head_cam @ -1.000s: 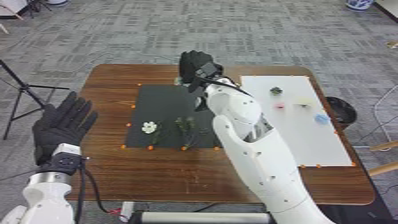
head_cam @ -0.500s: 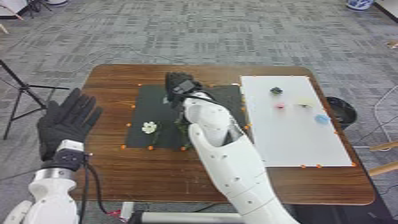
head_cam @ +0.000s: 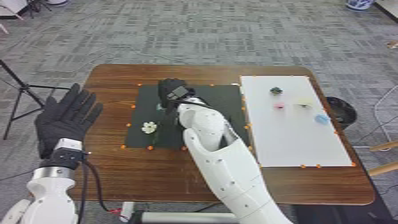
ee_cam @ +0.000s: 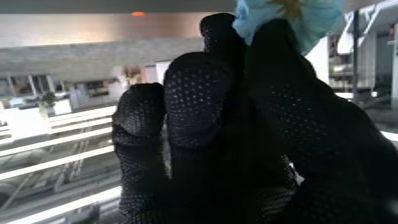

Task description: Arrange flowers

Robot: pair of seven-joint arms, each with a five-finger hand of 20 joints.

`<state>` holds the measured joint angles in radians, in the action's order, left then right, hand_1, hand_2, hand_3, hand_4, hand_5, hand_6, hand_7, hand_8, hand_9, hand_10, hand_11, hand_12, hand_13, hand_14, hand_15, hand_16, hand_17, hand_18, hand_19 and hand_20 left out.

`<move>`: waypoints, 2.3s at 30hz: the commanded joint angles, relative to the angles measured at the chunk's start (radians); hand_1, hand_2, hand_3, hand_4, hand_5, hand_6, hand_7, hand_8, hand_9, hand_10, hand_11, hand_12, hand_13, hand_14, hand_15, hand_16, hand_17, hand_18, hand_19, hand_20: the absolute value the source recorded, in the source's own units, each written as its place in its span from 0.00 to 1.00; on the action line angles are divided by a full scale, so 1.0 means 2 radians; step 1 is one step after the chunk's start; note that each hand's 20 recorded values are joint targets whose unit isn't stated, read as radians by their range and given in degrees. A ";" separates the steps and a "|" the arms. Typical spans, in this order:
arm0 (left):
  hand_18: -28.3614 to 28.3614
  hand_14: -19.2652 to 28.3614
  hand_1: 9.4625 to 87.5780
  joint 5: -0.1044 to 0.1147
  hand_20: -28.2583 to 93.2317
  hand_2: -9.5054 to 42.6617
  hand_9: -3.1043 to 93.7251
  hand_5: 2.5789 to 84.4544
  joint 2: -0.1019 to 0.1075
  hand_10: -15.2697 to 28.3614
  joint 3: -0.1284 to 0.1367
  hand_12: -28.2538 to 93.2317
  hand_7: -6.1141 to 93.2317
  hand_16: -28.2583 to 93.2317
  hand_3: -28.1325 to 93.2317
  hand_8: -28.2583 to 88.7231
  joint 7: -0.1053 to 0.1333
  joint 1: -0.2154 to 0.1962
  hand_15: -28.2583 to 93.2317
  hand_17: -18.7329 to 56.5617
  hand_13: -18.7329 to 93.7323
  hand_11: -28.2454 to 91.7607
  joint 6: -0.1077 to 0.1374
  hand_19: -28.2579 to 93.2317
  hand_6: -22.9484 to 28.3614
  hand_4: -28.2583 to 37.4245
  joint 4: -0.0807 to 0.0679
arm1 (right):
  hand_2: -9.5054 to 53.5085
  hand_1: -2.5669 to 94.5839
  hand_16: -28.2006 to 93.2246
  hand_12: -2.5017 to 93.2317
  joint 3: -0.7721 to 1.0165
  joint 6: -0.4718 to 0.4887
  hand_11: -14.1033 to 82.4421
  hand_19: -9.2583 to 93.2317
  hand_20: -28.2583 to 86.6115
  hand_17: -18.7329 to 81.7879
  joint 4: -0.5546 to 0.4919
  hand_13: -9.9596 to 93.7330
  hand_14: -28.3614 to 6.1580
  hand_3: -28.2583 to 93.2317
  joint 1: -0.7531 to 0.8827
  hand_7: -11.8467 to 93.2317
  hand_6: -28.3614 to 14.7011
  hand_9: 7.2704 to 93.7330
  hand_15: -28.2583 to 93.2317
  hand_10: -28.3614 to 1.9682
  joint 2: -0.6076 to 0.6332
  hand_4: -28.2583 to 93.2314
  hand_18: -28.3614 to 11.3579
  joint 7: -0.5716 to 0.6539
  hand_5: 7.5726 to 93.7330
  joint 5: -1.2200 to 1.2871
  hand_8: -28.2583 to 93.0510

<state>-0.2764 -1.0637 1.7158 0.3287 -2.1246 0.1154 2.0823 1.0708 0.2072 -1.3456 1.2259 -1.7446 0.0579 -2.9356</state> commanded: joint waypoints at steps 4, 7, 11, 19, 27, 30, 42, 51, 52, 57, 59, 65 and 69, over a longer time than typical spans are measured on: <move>0.76 0.67 0.21 0.004 0.30 0.54 0.41 0.51 0.003 0.67 -0.002 0.28 0.15 0.19 0.80 0.16 0.001 0.002 0.41 0.17 0.42 0.39 -0.010 0.55 0.59 0.00 0.004 | 0.00 0.63 0.50 0.35 0.001 -0.004 0.19 0.93 0.59 0.61 0.002 0.83 0.64 0.79 0.031 0.35 0.68 0.87 0.74 0.69 -0.012 0.00 0.17 -0.008 0.84 -0.081 0.25; 0.76 0.67 0.22 0.004 0.30 0.54 0.41 0.51 0.004 0.67 -0.002 0.28 0.15 0.19 0.80 0.16 0.001 0.003 0.41 0.17 0.42 0.39 -0.011 0.55 0.59 0.00 0.003 | 0.00 0.63 0.51 0.35 0.004 -0.002 0.19 0.93 0.59 0.61 0.006 0.83 0.64 0.79 0.031 0.34 0.67 0.86 0.73 0.69 -0.015 0.00 0.17 -0.009 0.83 -0.092 0.24; 0.76 0.67 0.22 0.004 0.30 0.54 0.41 0.51 0.003 0.66 0.002 0.28 0.15 0.19 0.80 0.16 0.002 0.001 0.41 0.17 0.42 0.39 -0.012 0.55 0.59 0.00 0.004 | 0.00 0.64 0.51 0.35 0.004 -0.025 0.19 0.93 0.59 0.60 0.013 0.82 0.66 0.78 0.027 0.34 0.67 0.85 0.73 0.69 -0.015 0.00 0.17 0.001 0.82 -0.087 0.24; 0.76 0.67 0.22 0.007 0.30 0.54 0.41 0.51 0.005 0.66 -0.003 0.28 0.15 0.19 0.80 0.16 0.006 0.008 0.41 0.17 0.42 0.39 -0.016 0.55 0.59 0.00 0.002 | 0.00 0.64 0.52 0.34 0.011 -0.034 0.19 0.93 0.59 0.61 0.024 0.82 0.66 0.78 0.014 0.34 0.67 0.84 0.73 0.68 -0.017 0.00 0.17 0.015 0.81 -0.089 0.24; 0.76 0.67 0.22 0.011 0.30 0.54 0.41 0.51 0.003 0.66 0.001 0.28 0.15 0.19 0.80 0.16 0.010 0.004 0.41 0.17 0.42 0.39 -0.015 0.55 0.59 0.00 0.002 | 0.00 0.63 0.52 0.31 0.014 -0.032 0.23 0.93 0.58 0.61 0.028 0.82 0.66 0.78 0.018 0.34 0.65 0.80 0.73 0.61 -0.017 0.00 0.18 0.021 0.78 -0.099 0.23; 0.76 0.67 0.22 0.011 0.30 0.54 0.41 0.51 0.002 0.66 0.006 0.28 0.15 0.19 0.80 0.16 0.008 -0.001 0.41 0.17 0.42 0.39 -0.014 0.55 0.59 0.00 0.003 | 0.00 0.62 0.52 0.27 0.007 -0.012 0.26 0.93 0.58 0.60 0.021 0.81 0.67 0.79 0.018 0.34 0.64 0.77 0.72 0.59 -0.015 0.00 0.18 0.029 0.77 -0.087 0.23; 0.76 0.69 0.22 0.011 0.30 0.53 0.41 0.51 0.001 0.66 0.011 0.28 0.15 0.19 0.80 0.16 0.004 -0.004 0.42 0.17 0.42 0.39 -0.013 0.55 0.59 0.00 0.004 | 0.00 0.54 0.53 0.19 -0.023 0.010 0.30 0.93 0.58 0.59 -0.004 0.79 0.66 0.84 0.012 0.29 0.64 0.69 0.72 0.52 -0.002 0.00 0.17 0.041 0.69 -0.043 0.13; 0.76 0.70 0.22 0.012 0.30 0.52 0.39 0.48 0.002 0.65 0.008 0.29 0.16 0.20 0.80 0.16 0.004 -0.003 0.42 0.17 0.41 0.39 -0.008 0.55 0.58 0.00 0.005 | 0.00 0.50 0.50 0.19 -0.037 0.028 0.29 0.93 0.57 0.59 -0.021 0.79 0.62 0.86 0.008 0.28 0.63 0.68 0.73 0.49 0.004 0.00 0.17 0.065 0.68 -0.006 0.13; 0.76 0.70 0.22 0.012 0.30 0.52 0.39 0.47 0.002 0.65 0.008 0.29 0.16 0.20 0.80 0.16 0.004 -0.003 0.42 0.17 0.41 0.39 -0.007 0.55 0.58 0.00 0.005 | 0.00 0.50 0.49 0.19 -0.039 0.027 0.29 0.93 0.57 0.59 -0.023 0.79 0.62 0.85 0.009 0.28 0.63 0.68 0.74 0.49 0.005 0.00 0.16 0.069 0.68 0.001 0.13; 0.76 0.70 0.22 0.011 0.30 0.52 0.38 0.47 -0.002 0.65 0.010 0.29 0.16 0.20 0.80 0.16 -0.001 -0.004 0.42 0.17 0.41 0.39 -0.006 0.55 0.58 0.00 0.004 | 0.00 0.49 0.48 0.19 -0.059 0.033 0.29 0.93 0.58 0.59 -0.050 0.79 0.62 0.85 0.004 0.28 0.62 0.67 0.74 0.48 0.025 0.00 0.16 0.117 0.67 0.058 0.13; 0.77 0.70 0.22 0.010 0.30 0.52 0.38 0.47 -0.005 0.65 0.013 0.29 0.16 0.20 0.80 0.16 -0.003 -0.009 0.42 0.17 0.41 0.39 -0.005 0.55 0.58 0.00 0.005 | 0.00 0.48 0.48 0.19 -0.059 0.038 0.28 0.93 0.57 0.59 -0.062 0.79 0.62 0.85 0.001 0.28 0.61 0.66 0.75 0.47 0.030 0.00 0.16 0.136 0.67 0.087 0.13; 0.76 0.69 0.22 0.007 0.30 0.52 0.39 0.48 -0.012 0.65 0.016 0.29 0.16 0.19 0.80 0.16 -0.008 -0.012 0.42 0.17 0.41 0.38 -0.007 0.55 0.58 0.00 0.005 | 0.00 0.47 0.47 0.19 -0.050 0.033 0.27 0.93 0.57 0.59 -0.125 0.78 0.60 0.84 -0.002 0.26 0.57 0.64 0.75 0.43 0.070 0.00 0.15 0.169 0.65 0.177 0.14; 0.76 0.68 0.23 0.003 0.30 0.52 0.39 0.48 -0.013 0.65 0.017 0.29 0.16 0.19 0.80 0.16 -0.012 -0.016 0.41 0.17 0.41 0.38 -0.011 0.55 0.58 0.00 0.006 | 0.00 0.46 0.47 0.19 -0.026 0.054 0.27 0.93 0.57 0.59 -0.178 0.77 0.58 0.84 0.004 0.25 0.56 0.62 0.76 0.41 0.103 0.00 0.14 0.187 0.63 0.219 0.14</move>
<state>-0.2594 -1.0744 1.7460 0.3229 -2.1339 0.1001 2.0858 0.9496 0.2795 -1.5581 1.2436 -1.6407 0.3853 -2.5848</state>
